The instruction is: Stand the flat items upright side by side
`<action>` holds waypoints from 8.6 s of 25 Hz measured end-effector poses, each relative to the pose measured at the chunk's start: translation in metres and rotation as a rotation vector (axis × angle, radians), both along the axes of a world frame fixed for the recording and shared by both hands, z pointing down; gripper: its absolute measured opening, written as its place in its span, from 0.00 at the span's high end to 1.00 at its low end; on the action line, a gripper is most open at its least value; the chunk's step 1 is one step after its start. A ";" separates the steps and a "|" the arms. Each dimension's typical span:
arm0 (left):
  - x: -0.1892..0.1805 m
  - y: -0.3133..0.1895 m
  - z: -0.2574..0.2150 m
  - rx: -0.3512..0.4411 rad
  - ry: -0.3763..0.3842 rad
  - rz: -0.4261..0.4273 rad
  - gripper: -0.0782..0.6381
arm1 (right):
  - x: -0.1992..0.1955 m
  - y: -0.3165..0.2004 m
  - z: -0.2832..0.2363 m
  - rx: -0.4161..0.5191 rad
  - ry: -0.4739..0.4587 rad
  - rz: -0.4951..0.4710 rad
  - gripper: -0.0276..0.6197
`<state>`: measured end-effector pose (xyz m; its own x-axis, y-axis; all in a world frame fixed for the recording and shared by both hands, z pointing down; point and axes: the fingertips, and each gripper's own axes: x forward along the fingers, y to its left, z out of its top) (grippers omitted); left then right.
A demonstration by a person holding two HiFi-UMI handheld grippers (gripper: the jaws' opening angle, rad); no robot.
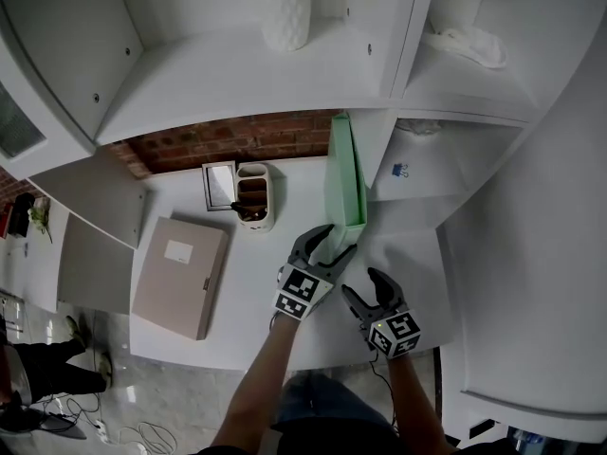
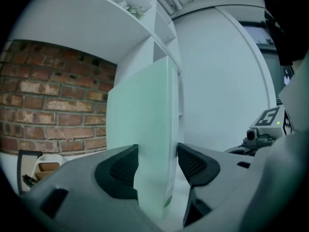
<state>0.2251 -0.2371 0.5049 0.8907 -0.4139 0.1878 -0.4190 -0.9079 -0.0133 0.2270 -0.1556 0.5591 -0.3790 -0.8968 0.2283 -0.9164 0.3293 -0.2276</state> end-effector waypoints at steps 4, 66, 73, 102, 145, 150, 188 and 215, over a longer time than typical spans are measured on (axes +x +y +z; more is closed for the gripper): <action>0.002 -0.006 0.000 0.007 -0.006 0.015 0.55 | 0.000 -0.002 0.003 -0.007 -0.005 0.001 0.51; -0.430 -0.015 0.003 -0.054 -0.152 -0.576 0.55 | -0.308 -0.043 -0.029 0.044 -0.064 -0.419 0.51; -0.482 -0.053 0.032 -0.173 -0.232 -0.498 0.55 | -0.351 -0.073 -0.012 -0.048 -0.068 -0.316 0.51; -0.532 -0.112 0.144 -0.775 -0.442 -0.281 0.54 | -0.371 -0.112 0.103 -0.709 -0.145 0.007 0.49; -0.316 -0.030 0.009 -0.167 0.030 -0.510 0.57 | -0.138 -0.059 -0.038 0.167 0.222 -0.027 0.57; -0.315 -0.016 0.006 -0.056 0.119 -0.553 0.57 | -0.135 -0.051 -0.041 0.255 0.204 -0.058 0.57; -0.346 0.070 0.003 -0.022 0.031 -0.351 0.49 | -0.147 0.032 -0.049 0.187 0.182 0.006 0.56; -0.317 0.043 -0.013 -0.064 0.030 0.176 0.45 | -0.156 0.021 -0.046 0.111 0.071 -0.014 0.52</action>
<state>-0.0920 -0.1938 0.4914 0.9539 -0.2396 0.1807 -0.2533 -0.9657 0.0567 0.0715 -0.1349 0.5135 -0.3780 -0.9127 0.1550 -0.9240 0.3617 -0.1238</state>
